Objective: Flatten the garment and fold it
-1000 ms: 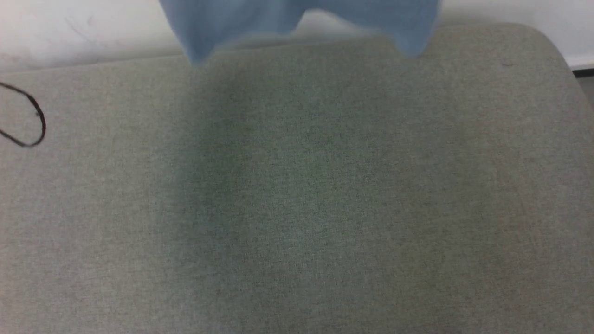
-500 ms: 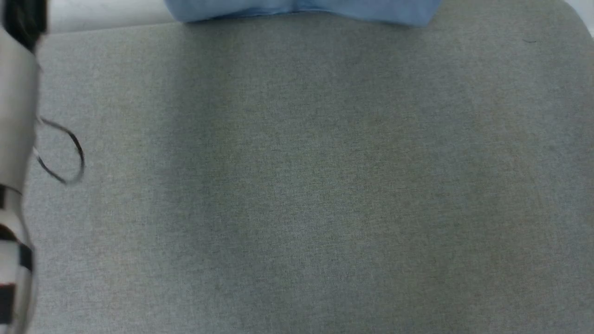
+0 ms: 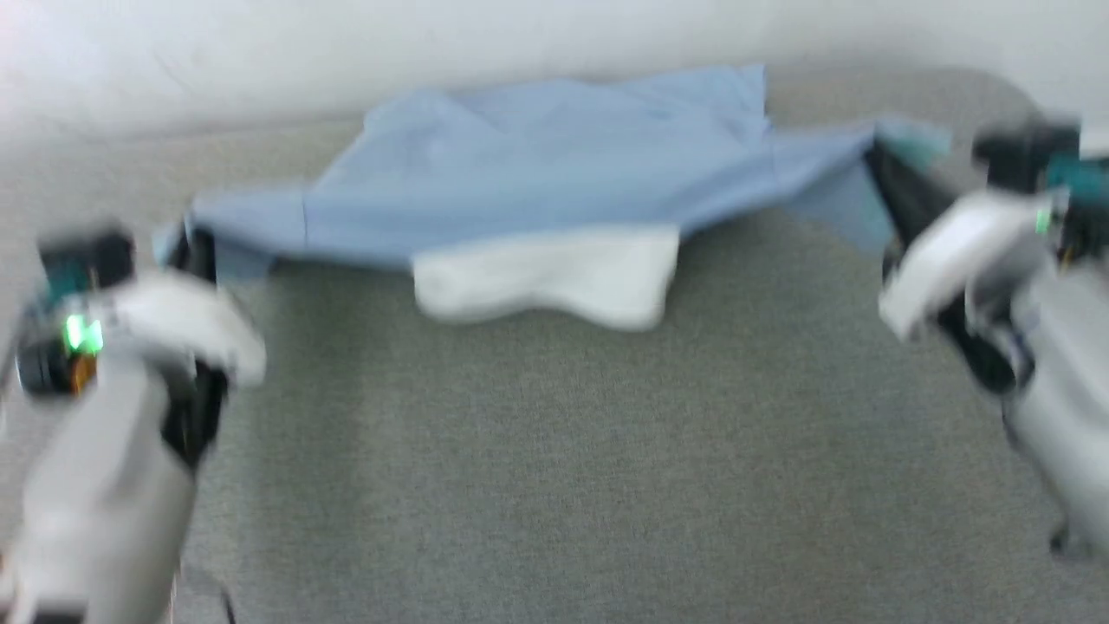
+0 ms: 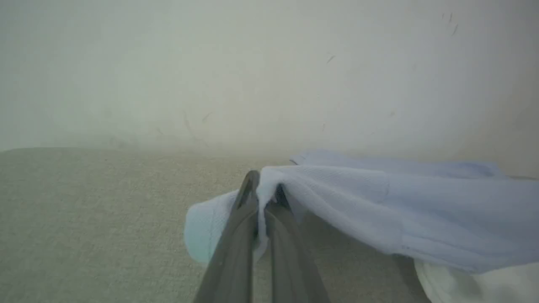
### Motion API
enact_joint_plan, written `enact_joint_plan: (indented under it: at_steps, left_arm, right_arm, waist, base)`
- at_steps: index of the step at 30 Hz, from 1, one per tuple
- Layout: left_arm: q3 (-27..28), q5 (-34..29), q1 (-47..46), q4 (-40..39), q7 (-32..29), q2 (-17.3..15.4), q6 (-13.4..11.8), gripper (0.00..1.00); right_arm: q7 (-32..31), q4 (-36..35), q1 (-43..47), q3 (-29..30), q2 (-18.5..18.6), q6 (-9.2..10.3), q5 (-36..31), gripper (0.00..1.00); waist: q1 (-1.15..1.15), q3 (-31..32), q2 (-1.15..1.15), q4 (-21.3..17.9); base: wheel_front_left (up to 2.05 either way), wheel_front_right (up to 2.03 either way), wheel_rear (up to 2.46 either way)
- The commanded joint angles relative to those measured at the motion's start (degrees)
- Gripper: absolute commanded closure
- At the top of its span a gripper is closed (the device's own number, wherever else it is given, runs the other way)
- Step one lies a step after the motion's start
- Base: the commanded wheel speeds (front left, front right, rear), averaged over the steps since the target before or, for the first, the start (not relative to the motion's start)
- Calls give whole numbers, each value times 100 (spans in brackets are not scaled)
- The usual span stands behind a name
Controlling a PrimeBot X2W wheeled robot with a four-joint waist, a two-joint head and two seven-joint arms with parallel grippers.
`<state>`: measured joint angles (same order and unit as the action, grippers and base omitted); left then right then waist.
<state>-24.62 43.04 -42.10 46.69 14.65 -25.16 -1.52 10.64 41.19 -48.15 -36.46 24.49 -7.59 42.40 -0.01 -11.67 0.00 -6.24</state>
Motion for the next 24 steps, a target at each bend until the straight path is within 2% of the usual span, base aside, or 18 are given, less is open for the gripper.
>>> enact_joint_plan:
  at_steps: [1, 4, 7, 13, 19, 24]
  left_arm:
    - [88, 42, 342, -226, 28, -95, -117, 100]
    - [271, 124, 1485, -1160, 31, -304, -516, 100]
    - [459, 207, 2671, -2258, -20, -567, -1127, 100]
    - [709, 380, 4679, -4499, -536, -1025, -2292, 100]
    - [824, 541, 6034, -5767, -1008, -1301, -3071, 100]
    - [771, 674, 6678, -6195, -1276, -1336, -3394, 100]
  right_arm:
    - [27, -158, 262, 10, 99, 10, 66, 100]
    - [-71, -676, 1057, 108, 321, 10, 118, 100]
    - [-329, -1196, 1801, 336, 469, 10, 60, 100]
    - [-981, -2264, 3328, 1254, 536, 10, -324, 100]
    - [-1862, -3447, 4993, 2446, 106, 10, -844, 100]
    - [-2597, -4142, 6135, 3115, -479, 10, -1330, 100]
  waist:
    - [1, 492, 0, 49]
    - [1, 775, 0, 0]
    - [1, 1001, 0, -53]
    - [1, 1206, 0, -33]
    - [1, 1201, 0, 23]
    - [1, 1145, 0, 108]
  base:
    - [0, 0, 0]
    - [0, 0, 0]
    - [0, 0, 0]
    - [0, 0, 0]
    - [0, 0, 0]
    - [0, 0, 0]
